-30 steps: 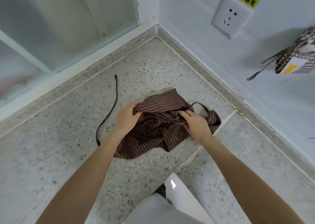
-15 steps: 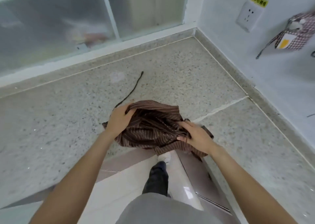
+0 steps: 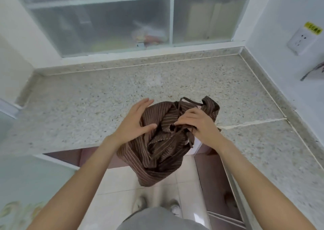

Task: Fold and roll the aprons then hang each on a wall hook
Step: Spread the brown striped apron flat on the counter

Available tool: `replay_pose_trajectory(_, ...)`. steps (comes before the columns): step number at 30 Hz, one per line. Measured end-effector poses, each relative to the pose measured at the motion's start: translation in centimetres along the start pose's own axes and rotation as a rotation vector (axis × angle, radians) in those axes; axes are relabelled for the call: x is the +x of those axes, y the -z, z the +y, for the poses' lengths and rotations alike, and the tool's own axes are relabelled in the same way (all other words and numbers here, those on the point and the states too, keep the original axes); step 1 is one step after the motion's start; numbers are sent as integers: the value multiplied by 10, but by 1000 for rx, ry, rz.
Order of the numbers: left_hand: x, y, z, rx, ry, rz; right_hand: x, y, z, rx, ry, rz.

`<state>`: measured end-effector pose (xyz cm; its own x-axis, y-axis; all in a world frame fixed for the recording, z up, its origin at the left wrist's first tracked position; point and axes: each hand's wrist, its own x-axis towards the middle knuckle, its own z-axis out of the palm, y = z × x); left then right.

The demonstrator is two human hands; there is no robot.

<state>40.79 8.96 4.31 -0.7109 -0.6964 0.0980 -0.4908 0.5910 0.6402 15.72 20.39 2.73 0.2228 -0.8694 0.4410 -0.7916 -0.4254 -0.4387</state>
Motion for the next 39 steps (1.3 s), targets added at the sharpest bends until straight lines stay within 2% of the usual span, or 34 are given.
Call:
replay_pose_trajectory(4,10,5,22,-222,76,-131,19,1,-20,35,124,-5)
replay_pose_trajectory(6,11,4,17,-256,121,-151,25,-2,-26,49,150,9)
replay_pose_trajectory(11,-5,18,-14,-150,140,167,22,-11,-16,17,-81,16)
replay_pose_trajectory(13,-14,32,-33,-52,182,289,20,-14,-5,-15,-141,-97)
replay_pose_trajectory(15,-23,46,-49,-44,275,385,19,-16,4,-13,-239,-290)
replay_pose_trajectory(18,-33,56,-64,-69,354,373,22,-25,8,-2,-302,-528)
replay_pose_trajectory(21,-42,57,-67,-82,362,343,29,-34,4,42,-259,-622)
replay_pose_trajectory(24,-46,60,-64,-189,377,346,34,-29,7,104,-244,-589)
replay_pose_trajectory(27,-53,65,-63,-319,450,283,40,-20,5,147,-272,-426)
replay_pose_trajectory(29,-56,70,-63,-290,436,242,52,-14,-4,202,-278,-259)
replay_pose_trajectory(31,-59,78,-62,-207,400,242,71,-10,-13,224,-239,-175)
replay_pose_trajectory(33,-59,87,-64,-164,359,276,92,-7,-22,158,-193,-213)
replay_pose_trajectory(36,-54,103,-71,-201,347,410,117,-12,-25,-80,-108,-329)
replay_pose_trajectory(39,-40,113,-84,-182,411,542,134,-21,-23,-191,2,-299)
